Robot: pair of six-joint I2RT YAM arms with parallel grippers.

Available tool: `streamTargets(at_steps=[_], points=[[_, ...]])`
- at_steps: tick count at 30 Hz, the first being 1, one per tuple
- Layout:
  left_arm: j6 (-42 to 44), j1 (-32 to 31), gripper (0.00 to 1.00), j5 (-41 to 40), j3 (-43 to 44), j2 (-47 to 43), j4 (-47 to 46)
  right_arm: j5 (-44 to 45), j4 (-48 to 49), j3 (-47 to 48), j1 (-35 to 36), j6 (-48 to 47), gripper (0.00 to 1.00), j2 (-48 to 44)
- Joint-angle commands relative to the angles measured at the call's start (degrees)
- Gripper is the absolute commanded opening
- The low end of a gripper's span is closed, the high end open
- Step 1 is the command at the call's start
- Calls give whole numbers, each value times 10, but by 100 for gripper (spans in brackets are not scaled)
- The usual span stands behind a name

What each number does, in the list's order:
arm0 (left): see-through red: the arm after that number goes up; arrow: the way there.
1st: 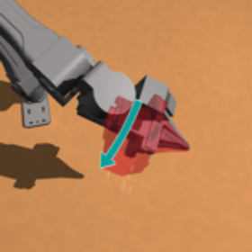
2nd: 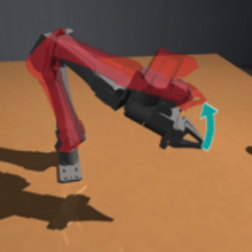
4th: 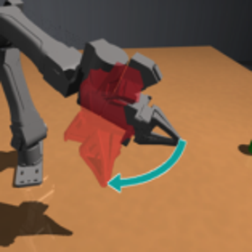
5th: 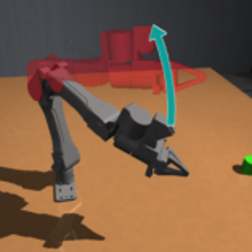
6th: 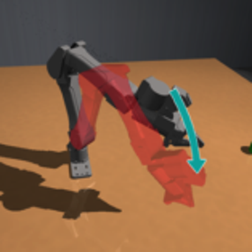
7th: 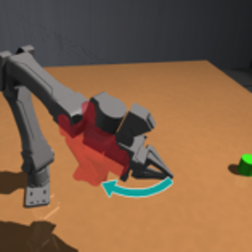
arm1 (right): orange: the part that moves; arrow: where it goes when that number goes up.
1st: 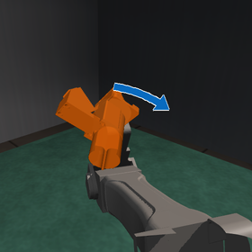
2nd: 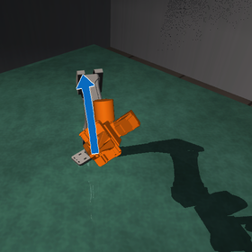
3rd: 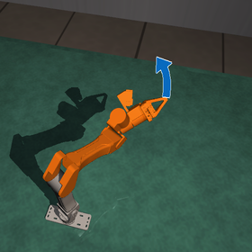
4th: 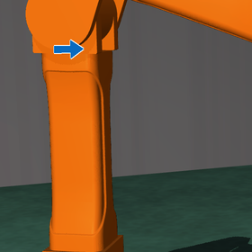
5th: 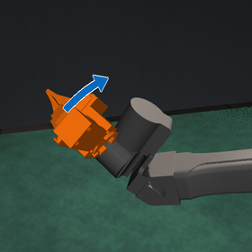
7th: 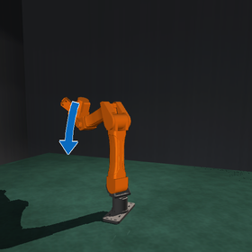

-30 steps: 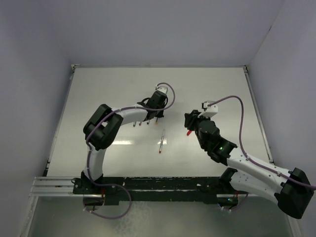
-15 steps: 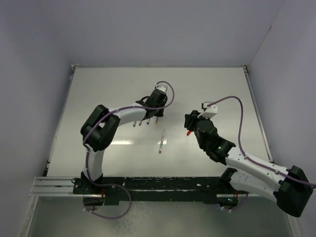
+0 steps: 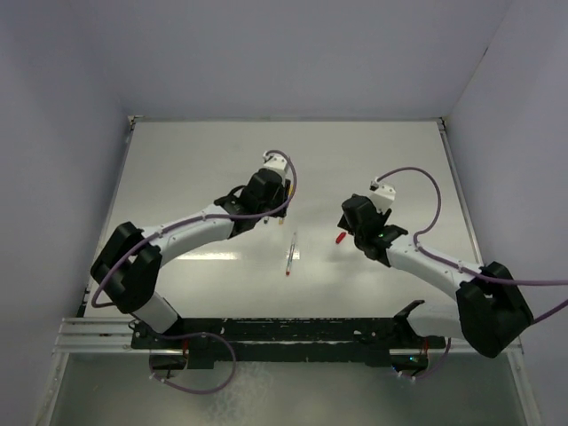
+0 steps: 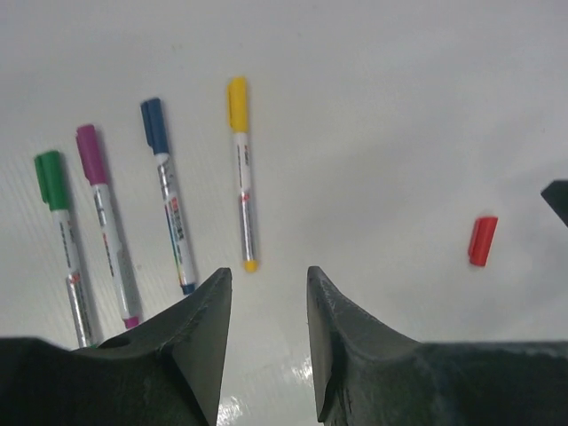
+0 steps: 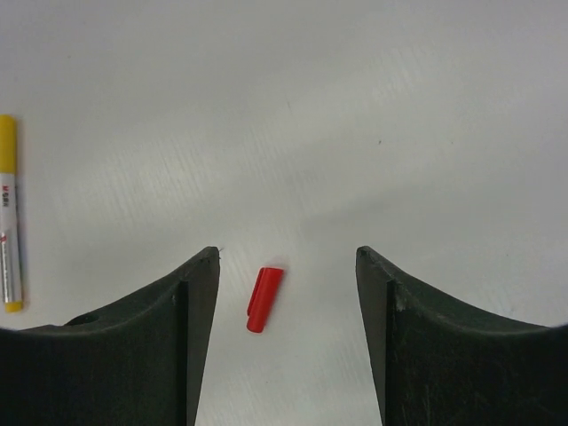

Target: Insert the pens into the pen caps

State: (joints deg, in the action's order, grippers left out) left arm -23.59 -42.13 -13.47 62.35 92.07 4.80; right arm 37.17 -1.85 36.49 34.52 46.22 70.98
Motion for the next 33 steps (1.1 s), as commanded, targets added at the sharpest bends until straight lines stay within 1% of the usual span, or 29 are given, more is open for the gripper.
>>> streamTargets(at_steps=[1,5,8,14,24,33], points=[[-20,-48,42,-30,-48,-43,8,-34,-26,14,-7,47,64,19],[-37,-94,42,-54,-72,-51,32,-49,-23,20,-8,46,61,48],[-55,-109,42,-58,-93,-48,28,-62,-18,24,-8,39,58,66],[-71,-122,43,-58,-108,-31,20,-80,-9,28,-7,32,55,92],[-69,-134,43,-55,-94,2,17,-91,-7,46,-7,28,54,137],[-69,-139,43,-51,-82,27,18,-94,-10,50,-7,30,53,154]])
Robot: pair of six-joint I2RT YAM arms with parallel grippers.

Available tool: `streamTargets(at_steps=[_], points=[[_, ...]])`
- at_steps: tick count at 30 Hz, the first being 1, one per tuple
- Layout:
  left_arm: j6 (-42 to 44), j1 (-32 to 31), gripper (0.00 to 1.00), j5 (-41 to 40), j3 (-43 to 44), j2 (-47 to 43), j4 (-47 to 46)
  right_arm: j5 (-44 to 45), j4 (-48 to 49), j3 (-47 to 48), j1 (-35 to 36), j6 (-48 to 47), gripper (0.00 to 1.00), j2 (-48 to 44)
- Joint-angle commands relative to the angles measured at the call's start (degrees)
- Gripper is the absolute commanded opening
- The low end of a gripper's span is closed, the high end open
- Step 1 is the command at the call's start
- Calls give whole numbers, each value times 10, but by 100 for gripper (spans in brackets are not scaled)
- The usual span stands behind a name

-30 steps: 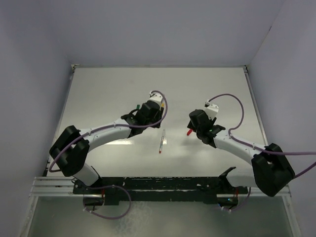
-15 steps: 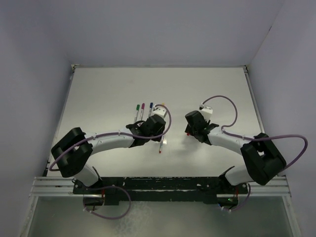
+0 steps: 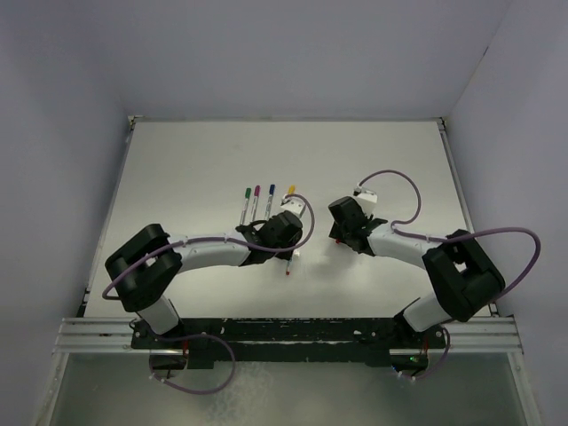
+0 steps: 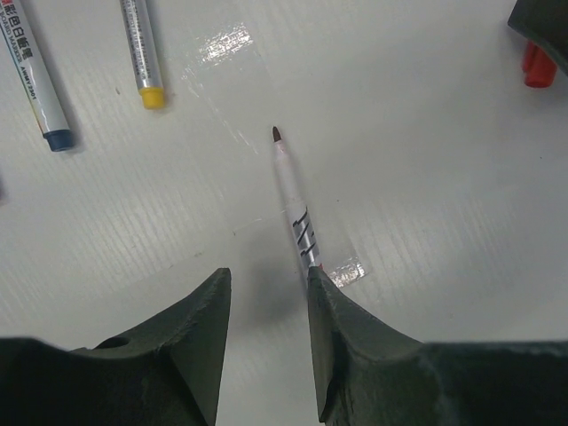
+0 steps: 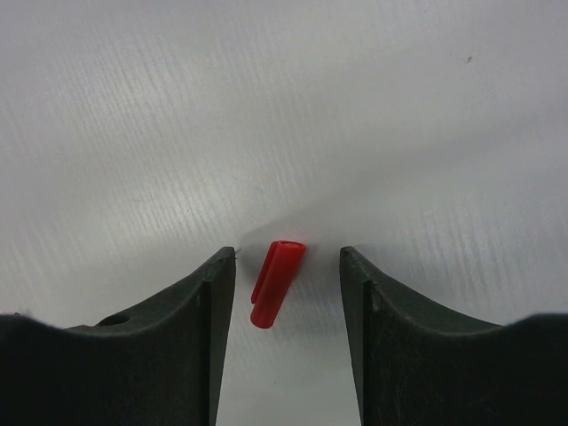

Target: Insert the pens into the pen caps

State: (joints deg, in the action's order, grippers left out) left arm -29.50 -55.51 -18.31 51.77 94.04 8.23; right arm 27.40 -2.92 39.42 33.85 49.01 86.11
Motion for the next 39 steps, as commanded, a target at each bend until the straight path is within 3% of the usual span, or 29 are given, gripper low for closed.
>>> streamTargets(at_steps=[1,25,30,35,39], points=[[-10,-7,43,-3,24,12,-17,5,1,21,-1,2,52,4],[-39,-27,41,-52,40,67,51,-13,-22,15,2,-7,39,16],[-41,-28,28,-70,38,72,84,-16,-23,15,4,-7,39,17],[-35,-28,3,-52,29,72,79,-21,-24,21,5,-8,39,24],[-35,-28,0,-46,24,71,76,-26,-25,22,7,-9,39,28]])
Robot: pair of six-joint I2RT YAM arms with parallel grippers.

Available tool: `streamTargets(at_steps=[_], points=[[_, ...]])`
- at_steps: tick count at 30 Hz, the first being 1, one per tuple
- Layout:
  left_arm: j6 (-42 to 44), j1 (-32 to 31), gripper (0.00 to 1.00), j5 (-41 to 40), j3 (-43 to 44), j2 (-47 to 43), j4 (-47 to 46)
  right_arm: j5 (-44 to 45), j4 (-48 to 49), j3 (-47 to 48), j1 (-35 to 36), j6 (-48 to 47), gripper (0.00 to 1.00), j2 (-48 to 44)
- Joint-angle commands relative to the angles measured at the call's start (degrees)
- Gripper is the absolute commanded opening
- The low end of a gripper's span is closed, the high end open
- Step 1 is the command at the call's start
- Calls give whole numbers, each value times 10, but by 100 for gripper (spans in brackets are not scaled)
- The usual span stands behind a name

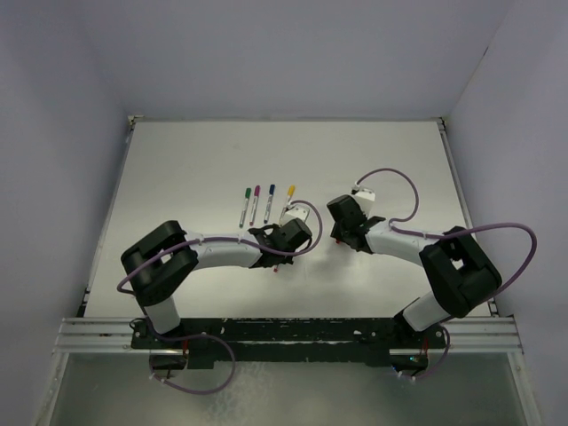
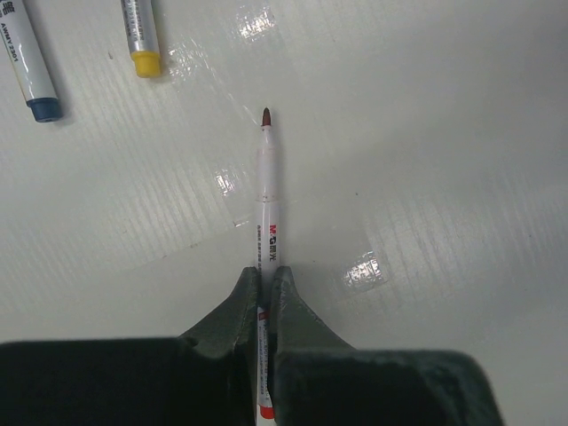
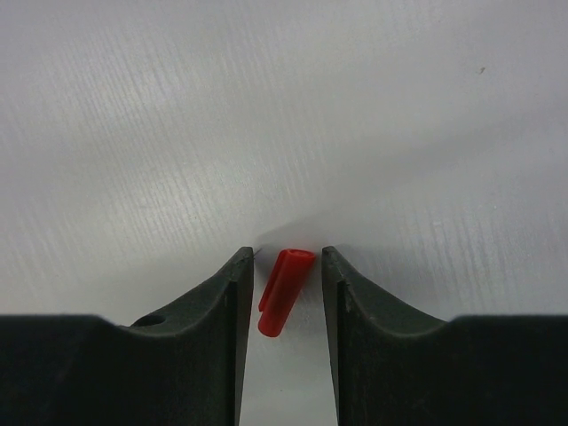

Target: Insert the pens into the pen caps

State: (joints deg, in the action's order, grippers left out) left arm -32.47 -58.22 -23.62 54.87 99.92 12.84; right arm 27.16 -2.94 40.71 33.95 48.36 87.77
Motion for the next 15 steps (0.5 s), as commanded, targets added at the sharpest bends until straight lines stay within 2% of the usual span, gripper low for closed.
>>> streamTargets(at_steps=[1,15], points=[[-6,-1,0,7,-7,12,30,-24,-26,10,7,-2,39,12],[-5,-1,0,25,-14,6,11,-24,-44,7,35,22,38,24]])
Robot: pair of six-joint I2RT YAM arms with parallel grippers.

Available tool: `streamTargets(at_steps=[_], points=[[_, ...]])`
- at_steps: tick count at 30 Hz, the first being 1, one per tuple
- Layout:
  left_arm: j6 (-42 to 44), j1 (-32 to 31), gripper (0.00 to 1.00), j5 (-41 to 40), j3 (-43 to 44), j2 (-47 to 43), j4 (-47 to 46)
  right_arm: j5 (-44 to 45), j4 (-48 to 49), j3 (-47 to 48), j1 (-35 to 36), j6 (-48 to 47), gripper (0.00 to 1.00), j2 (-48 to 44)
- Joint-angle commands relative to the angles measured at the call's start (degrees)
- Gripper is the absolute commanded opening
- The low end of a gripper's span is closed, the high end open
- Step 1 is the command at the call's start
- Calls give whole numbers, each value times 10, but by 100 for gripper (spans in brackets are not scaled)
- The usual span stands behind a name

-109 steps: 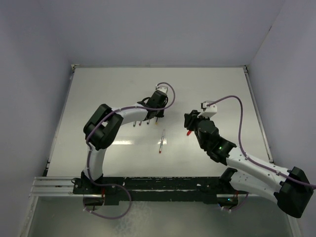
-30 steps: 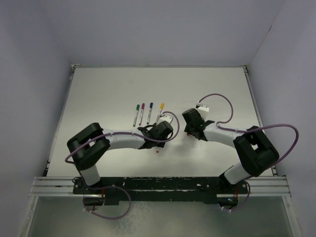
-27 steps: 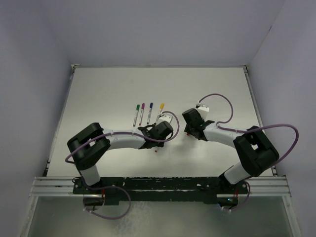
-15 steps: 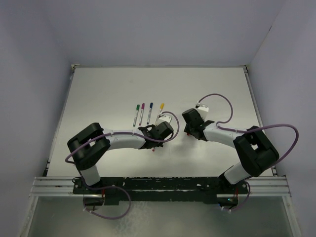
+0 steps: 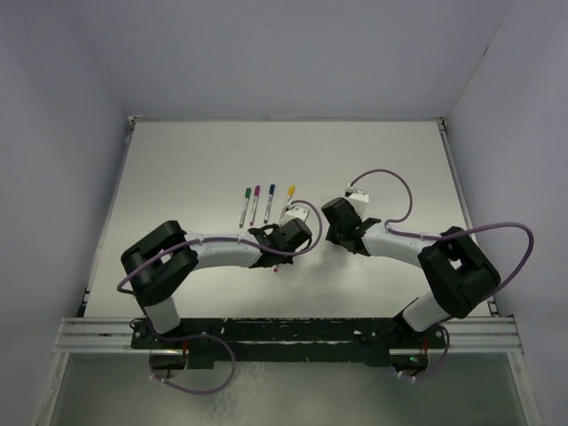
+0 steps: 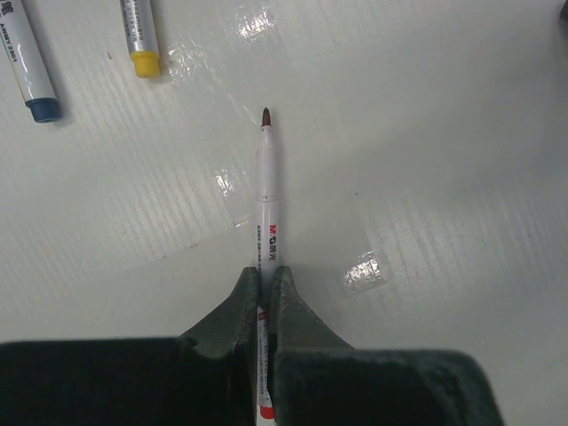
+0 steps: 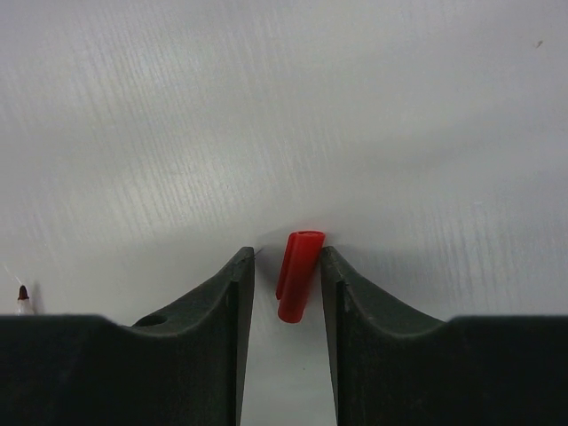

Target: Insert the pens into the pen caps

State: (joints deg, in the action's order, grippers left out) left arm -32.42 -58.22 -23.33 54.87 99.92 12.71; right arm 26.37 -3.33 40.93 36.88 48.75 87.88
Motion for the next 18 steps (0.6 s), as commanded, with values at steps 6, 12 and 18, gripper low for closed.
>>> streamTargets(at_steps=[6,12,18], points=[[-9,-1,0,22,-20,1,12,-16,-46,7,6,22,32,43],[-11,0,0,24,-26,-1,7,-22,-53,5,6,29,0,55],[-13,0,0,24,-37,-12,-1,-41,-37,-5,6,24,0,39]])
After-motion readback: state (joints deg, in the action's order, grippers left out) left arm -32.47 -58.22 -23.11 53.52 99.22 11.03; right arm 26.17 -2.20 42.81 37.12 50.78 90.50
